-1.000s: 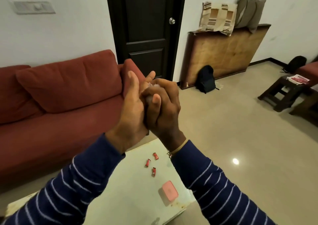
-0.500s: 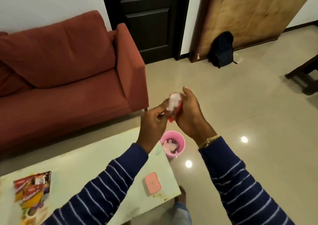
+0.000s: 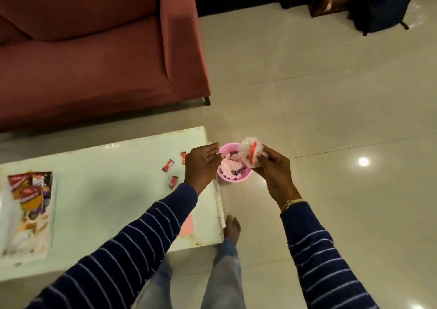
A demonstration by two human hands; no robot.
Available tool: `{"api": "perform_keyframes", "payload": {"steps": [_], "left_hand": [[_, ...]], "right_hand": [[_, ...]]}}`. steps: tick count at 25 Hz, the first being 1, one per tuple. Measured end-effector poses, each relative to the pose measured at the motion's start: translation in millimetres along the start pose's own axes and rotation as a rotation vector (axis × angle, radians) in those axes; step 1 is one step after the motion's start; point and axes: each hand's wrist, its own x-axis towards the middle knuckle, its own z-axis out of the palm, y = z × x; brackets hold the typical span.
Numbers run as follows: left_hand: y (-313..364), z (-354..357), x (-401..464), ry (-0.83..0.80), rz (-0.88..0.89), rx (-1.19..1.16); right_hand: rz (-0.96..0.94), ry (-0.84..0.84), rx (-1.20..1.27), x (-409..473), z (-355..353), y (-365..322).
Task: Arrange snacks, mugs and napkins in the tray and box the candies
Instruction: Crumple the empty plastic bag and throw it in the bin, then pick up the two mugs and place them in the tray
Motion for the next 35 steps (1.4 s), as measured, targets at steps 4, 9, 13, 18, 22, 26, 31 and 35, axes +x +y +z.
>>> {"api": "perform_keyframes", "payload": {"steps": [4, 9, 13, 18, 22, 26, 31, 35], "left_hand": [[-42, -4, 14, 0.086, -0.061, 0.144], [-84, -4, 33, 0.115, -0.085, 0.275], [-113, -8, 36, 0.145, -0.032, 0.313], [-124, -26, 19, 0.167, -0.109, 0.161], [-100, -58, -4, 0.154, -0.001, 0.236], [-74, -119, -35, 0.196, 0.083, 0.177], [-69, -216, -71, 0.232, 0.153, 0.194], [-81, -311, -90, 0.307, 0.238, 0.241]], "right_hand": [[0.144, 0.129, -0.035, 65, -10, 56], [0.297, 0.120, -0.113, 145, -1, 113], [0.370, 0.097, -0.267, 188, 10, 140], [0.285, 0.165, -0.312, 171, 23, 140], [0.203, 0.165, -0.277, 119, 37, 110], [0.109, 0.123, -0.293, 48, 76, 66], [-0.075, -0.011, -0.304, -45, 146, 24], [-0.252, -0.045, -0.373, -115, 226, 5]]}}
